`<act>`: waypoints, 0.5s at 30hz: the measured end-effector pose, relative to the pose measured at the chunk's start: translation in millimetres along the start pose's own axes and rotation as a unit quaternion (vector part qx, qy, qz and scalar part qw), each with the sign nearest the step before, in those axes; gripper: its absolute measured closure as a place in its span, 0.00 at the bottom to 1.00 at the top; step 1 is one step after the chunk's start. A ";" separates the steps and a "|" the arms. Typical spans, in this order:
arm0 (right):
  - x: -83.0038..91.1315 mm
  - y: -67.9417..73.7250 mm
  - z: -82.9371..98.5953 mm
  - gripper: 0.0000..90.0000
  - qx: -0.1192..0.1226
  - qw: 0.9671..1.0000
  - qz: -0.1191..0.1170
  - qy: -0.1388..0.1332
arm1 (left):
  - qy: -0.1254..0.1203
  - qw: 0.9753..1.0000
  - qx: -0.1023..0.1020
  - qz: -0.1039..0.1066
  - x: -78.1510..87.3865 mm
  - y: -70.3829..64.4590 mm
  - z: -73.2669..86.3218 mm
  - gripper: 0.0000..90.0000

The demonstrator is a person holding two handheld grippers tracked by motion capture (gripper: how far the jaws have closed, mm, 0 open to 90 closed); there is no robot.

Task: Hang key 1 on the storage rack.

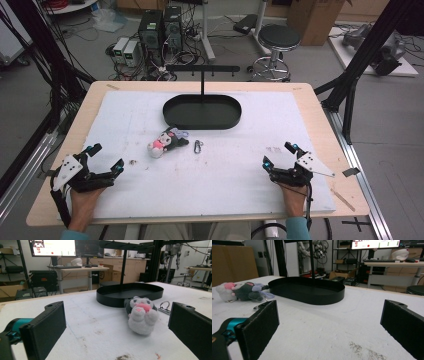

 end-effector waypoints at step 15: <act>0.1 1.1 0.5 0.01 -0.002 1.000 0.000 0.004 | 0.013 1.000 0.001 0.001 -1.0 0.9 0.2 0.02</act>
Point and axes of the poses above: each handheld gripper's, and its own axes: x roughly backward along the jaws, z roughly out of its underside, y roughly to its left, the point moved 8 cm from there along -x, roughly forward along the jaws, and after that the axes turned 10 degrees about y, right-handed, at the moved point
